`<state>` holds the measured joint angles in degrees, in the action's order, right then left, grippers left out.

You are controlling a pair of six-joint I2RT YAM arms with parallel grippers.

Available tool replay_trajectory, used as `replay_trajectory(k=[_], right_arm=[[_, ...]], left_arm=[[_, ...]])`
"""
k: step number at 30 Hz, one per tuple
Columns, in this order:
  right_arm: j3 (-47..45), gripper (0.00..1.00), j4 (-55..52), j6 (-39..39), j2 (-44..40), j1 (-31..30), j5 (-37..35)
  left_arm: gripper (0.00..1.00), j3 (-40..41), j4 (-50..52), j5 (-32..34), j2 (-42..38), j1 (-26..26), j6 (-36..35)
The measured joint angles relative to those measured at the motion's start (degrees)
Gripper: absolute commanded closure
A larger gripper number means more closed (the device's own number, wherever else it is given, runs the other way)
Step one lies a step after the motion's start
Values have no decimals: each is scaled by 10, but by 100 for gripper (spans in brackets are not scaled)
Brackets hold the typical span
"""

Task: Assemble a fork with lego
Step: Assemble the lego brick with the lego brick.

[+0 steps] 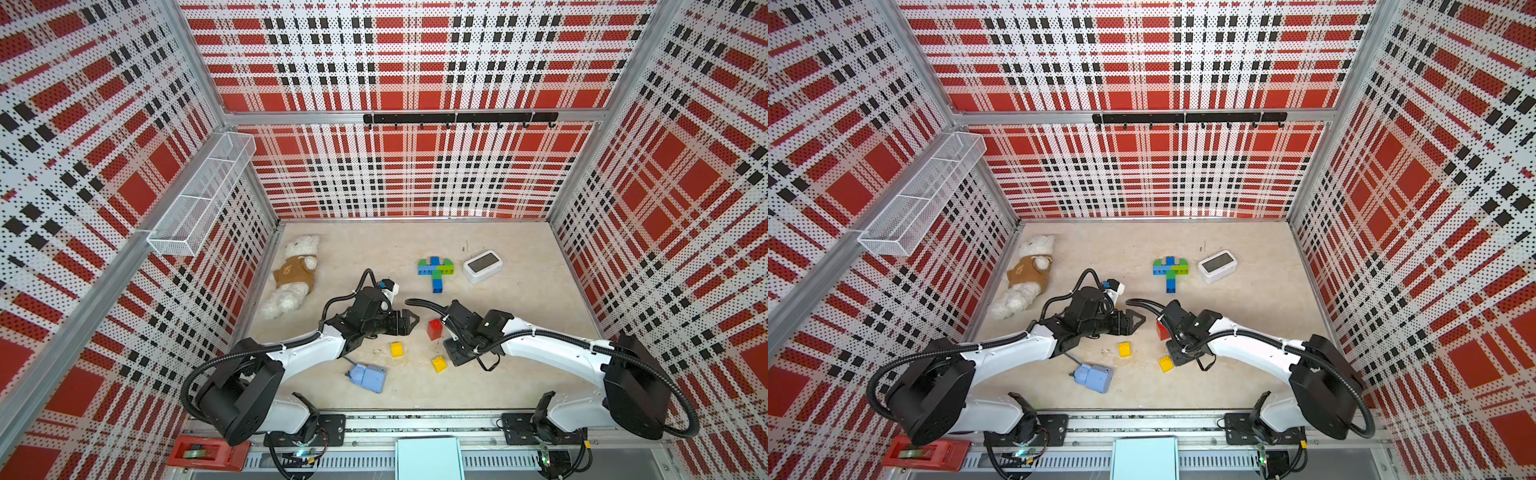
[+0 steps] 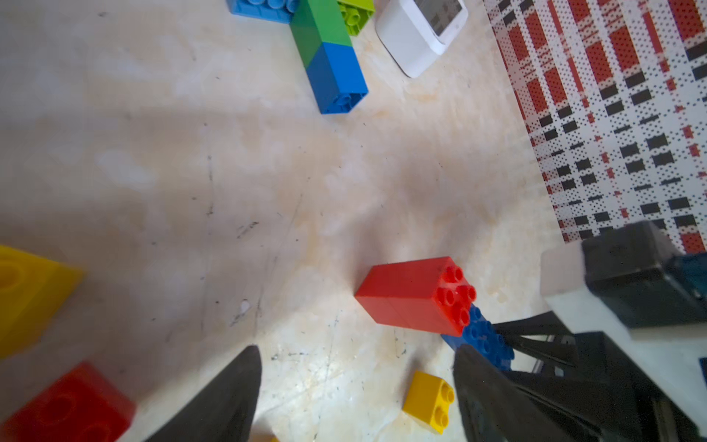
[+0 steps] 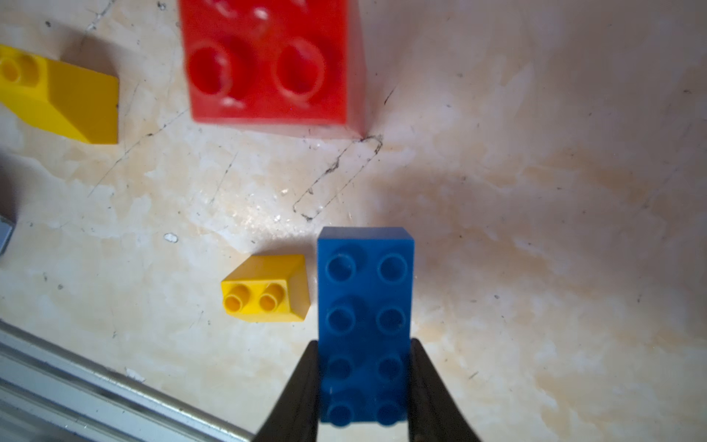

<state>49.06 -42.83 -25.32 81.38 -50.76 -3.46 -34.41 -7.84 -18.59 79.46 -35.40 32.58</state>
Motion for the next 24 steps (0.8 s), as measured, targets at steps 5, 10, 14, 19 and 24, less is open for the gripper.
replay_trajectory(k=[5, 10, 14, 19, 24], right_arm=[[1, 100, 31, 2, 37, 4, 0], [1, 100, 58, 8, 56, 12, 1], [2, 100, 83, 18, 59, 25, 2], [19, 100, 106, 34, 86, 37, 6], [29, 100, 124, 53, 111, 48, 10]], left_arm=[[19, 1, -8, -7, 0, 14, 5], [19, 1, -10, -10, 0, 17, 5], [19, 1, -11, -10, 0, 21, 5], [19, 1, -11, -11, 0, 24, 5], [19, 1, -11, -11, 0, 27, 5]])
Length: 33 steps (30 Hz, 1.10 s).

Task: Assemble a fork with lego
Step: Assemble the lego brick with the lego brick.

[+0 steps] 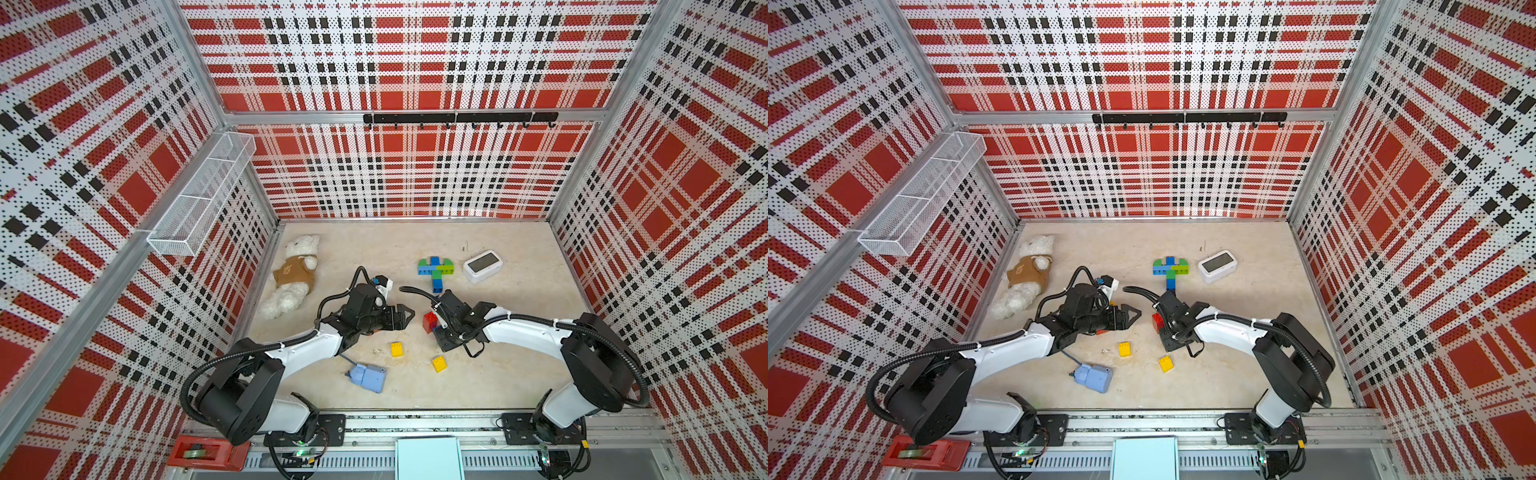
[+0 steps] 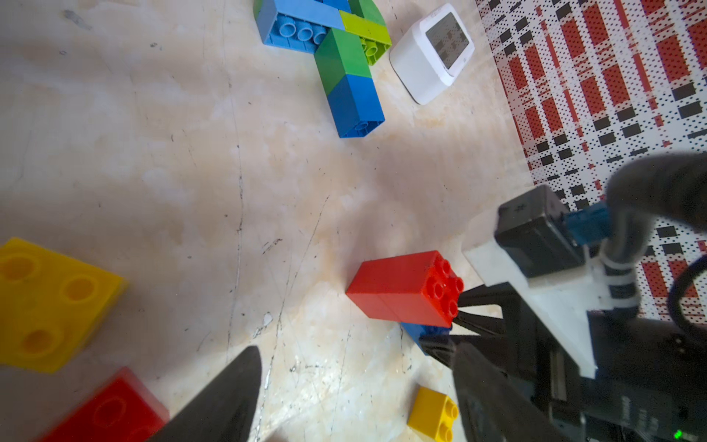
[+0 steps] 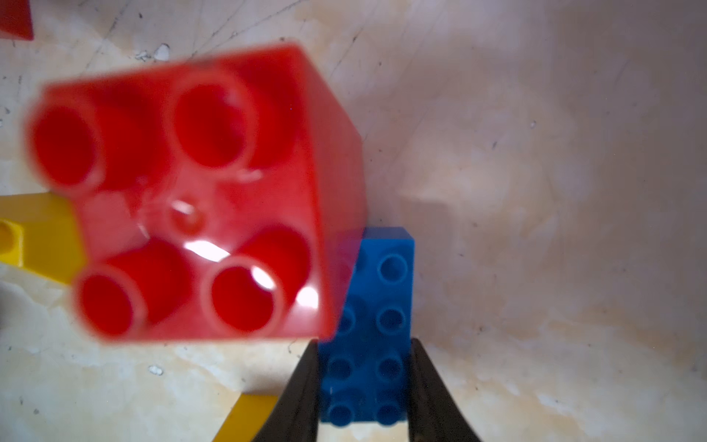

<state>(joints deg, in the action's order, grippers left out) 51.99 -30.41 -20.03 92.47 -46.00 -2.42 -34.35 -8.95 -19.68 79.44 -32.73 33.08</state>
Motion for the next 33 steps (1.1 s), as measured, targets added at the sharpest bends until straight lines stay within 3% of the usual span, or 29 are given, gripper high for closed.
replay_trajectory(k=[15, 22, 26, 33], right_arm=[[70, 100, 28, 47, 61, 26, 15], [54, 100, -33, 53, -17, 31, -9], [127, 100, -82, 49, -26, 33, -10], [299, 100, -140, 37, 74, 33, -4]], left_arm=[[19, 9, 0, 5, -18, 46, 9], [19, 9, -10, -1, -5, 48, 13], [22, 9, -49, -25, 30, 56, 37], [27, 9, -148, -63, 80, 96, 96]])
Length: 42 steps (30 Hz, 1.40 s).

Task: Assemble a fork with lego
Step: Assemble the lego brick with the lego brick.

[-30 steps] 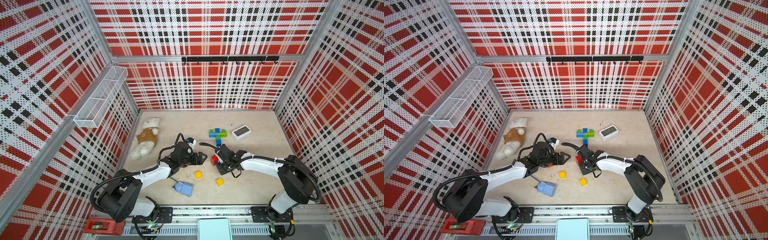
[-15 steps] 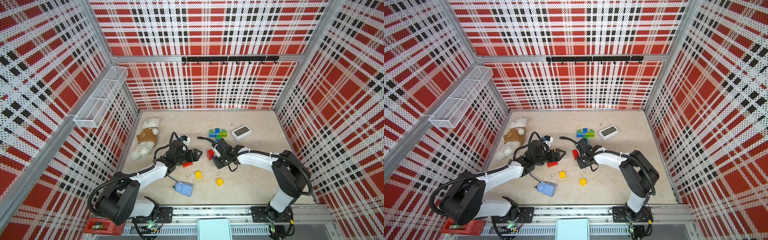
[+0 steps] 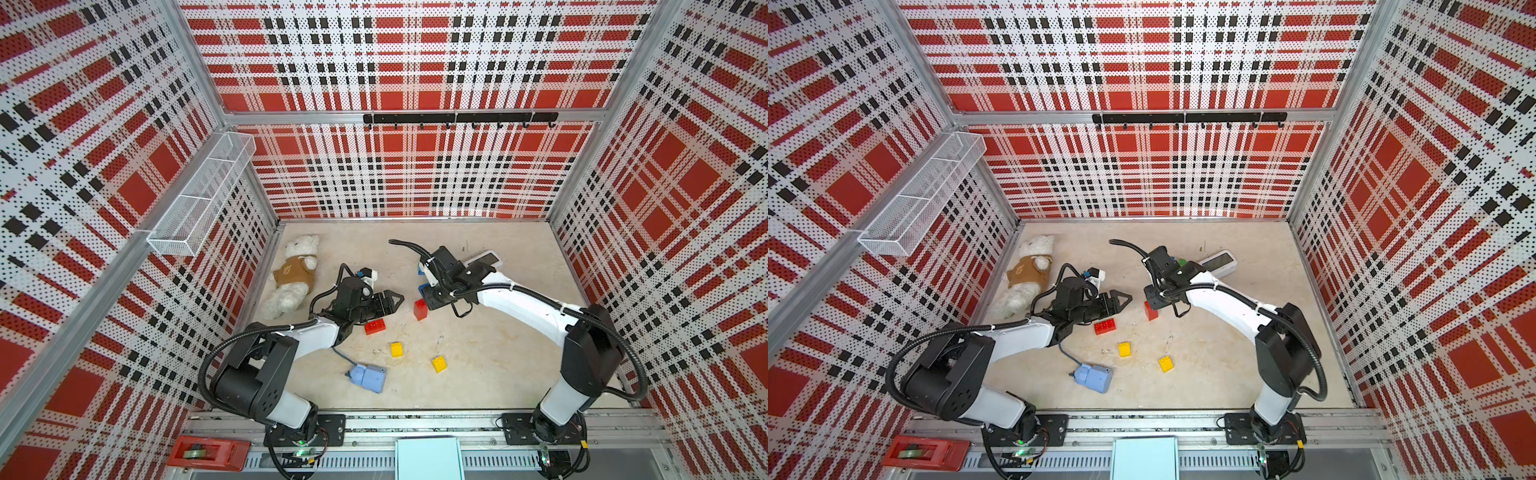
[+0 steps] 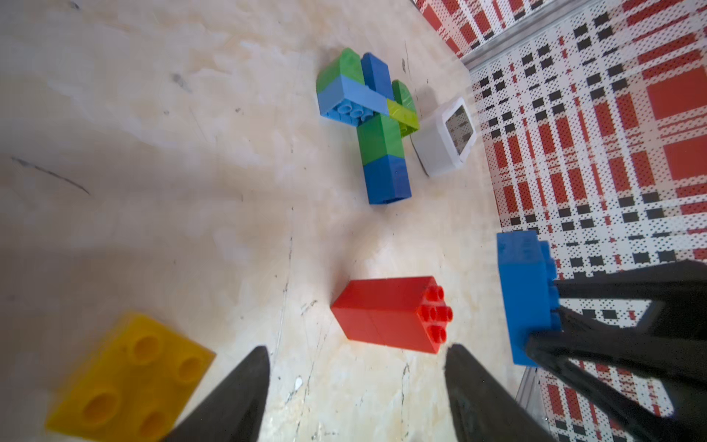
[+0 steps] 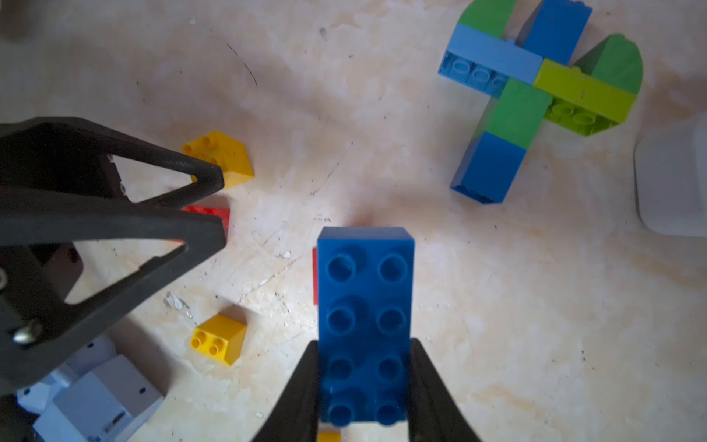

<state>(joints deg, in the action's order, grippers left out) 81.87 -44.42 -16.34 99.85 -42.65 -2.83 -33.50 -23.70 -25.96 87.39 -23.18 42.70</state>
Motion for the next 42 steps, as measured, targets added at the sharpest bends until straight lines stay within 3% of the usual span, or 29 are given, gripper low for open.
replay_trajectory(k=[11, 42], right_arm=[[108, 100, -75, 3, 108, -1, -1], [171, 100, -119, 7, 154, -12, 10]], left_arm=[[28, -4, -68, -29, 37, 7, 28], [28, -4, -79, -29, 44, -13, 31]])
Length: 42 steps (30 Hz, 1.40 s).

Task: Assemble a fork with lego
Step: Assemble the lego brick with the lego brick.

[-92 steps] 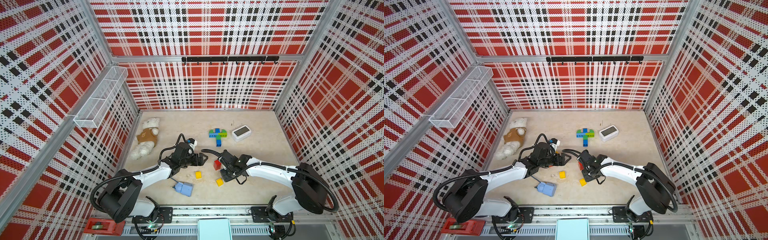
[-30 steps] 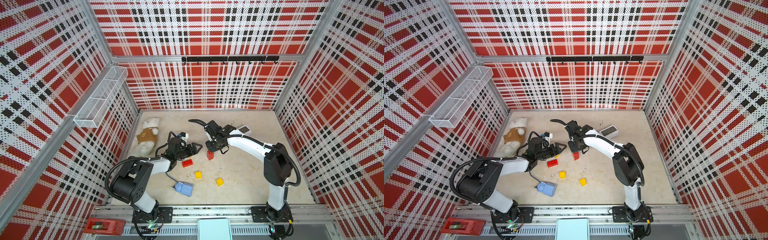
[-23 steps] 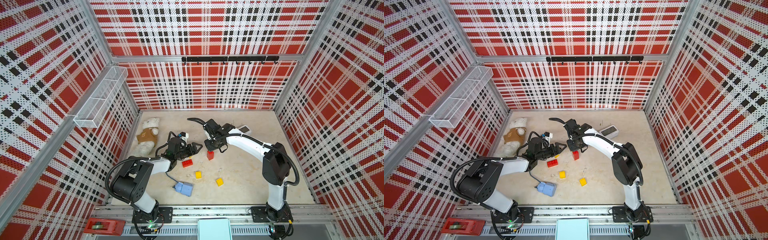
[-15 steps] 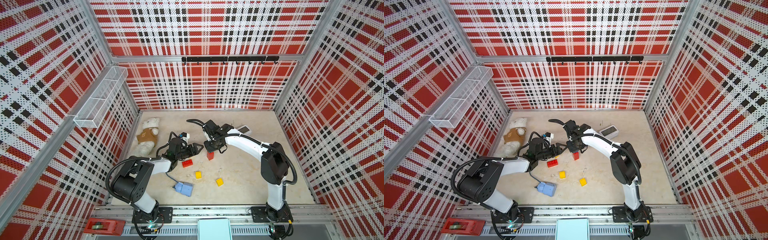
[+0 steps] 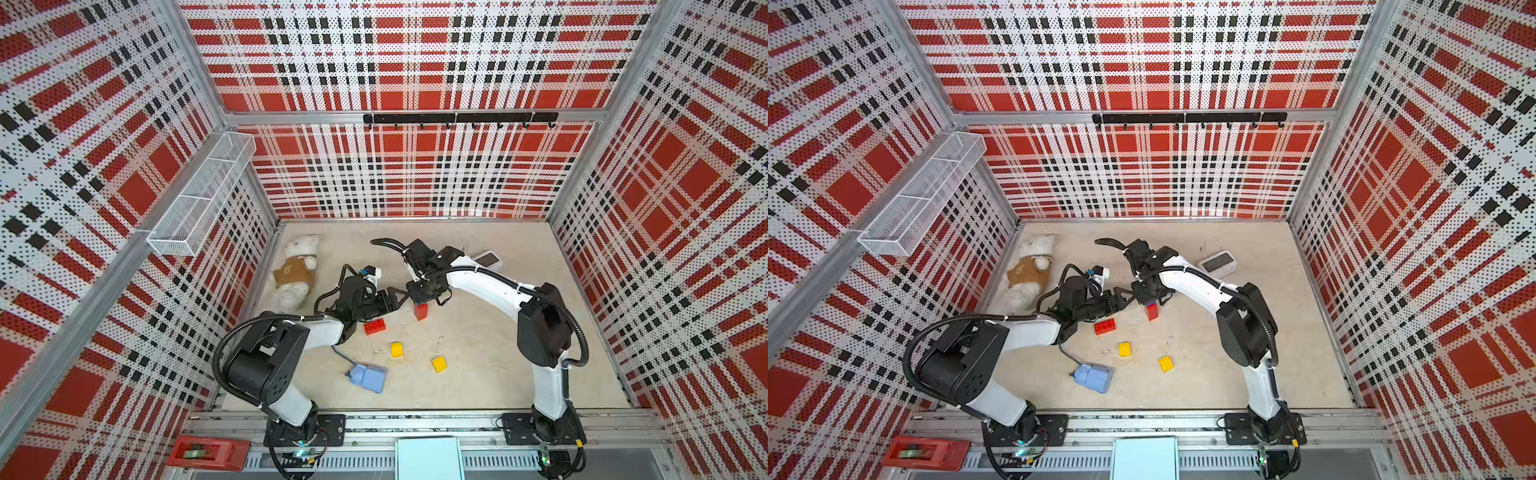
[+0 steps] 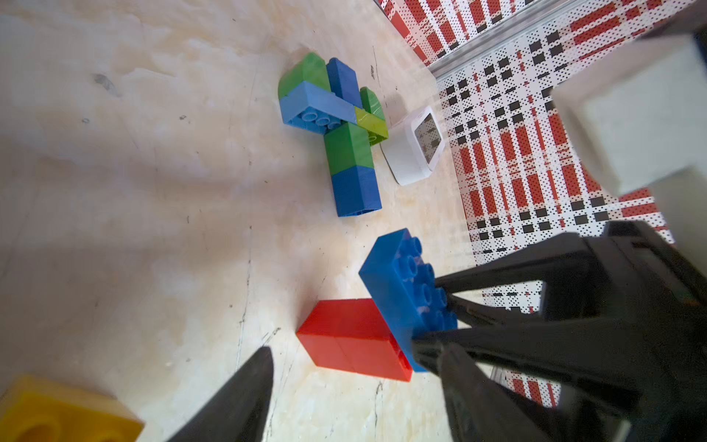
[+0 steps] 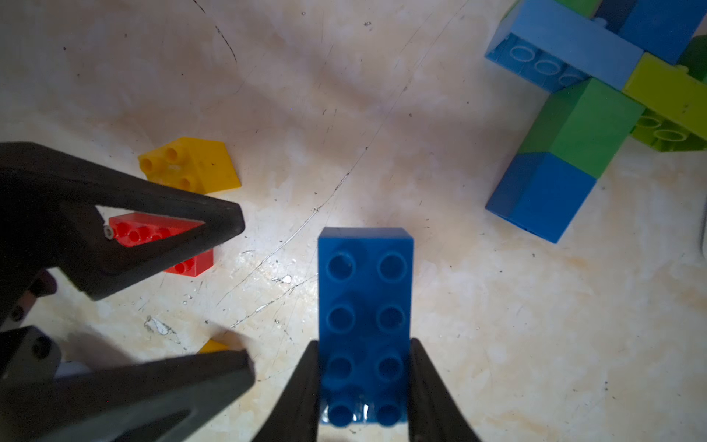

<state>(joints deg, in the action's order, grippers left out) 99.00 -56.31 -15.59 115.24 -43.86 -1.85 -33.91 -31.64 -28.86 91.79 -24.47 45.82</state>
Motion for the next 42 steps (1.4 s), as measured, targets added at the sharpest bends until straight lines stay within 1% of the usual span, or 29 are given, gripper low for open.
replay_trajectory(k=[12, 30, 35, 42], right_arm=[[-2, 100, -3, 2, 3, -14, -29], [4, 100, -9, -33, 9, -13, -31], [9, 100, -12, -16, 13, -14, -27], [7, 100, -5, 41, 13, -14, -17]], left_arm=[[28, 1, 5, 5, -3, 2, -2], [28, 1, 8, 6, -5, 4, -10], [29, 2, 10, 6, -8, 5, -11], [28, 7, 12, 7, -15, 6, -11]])
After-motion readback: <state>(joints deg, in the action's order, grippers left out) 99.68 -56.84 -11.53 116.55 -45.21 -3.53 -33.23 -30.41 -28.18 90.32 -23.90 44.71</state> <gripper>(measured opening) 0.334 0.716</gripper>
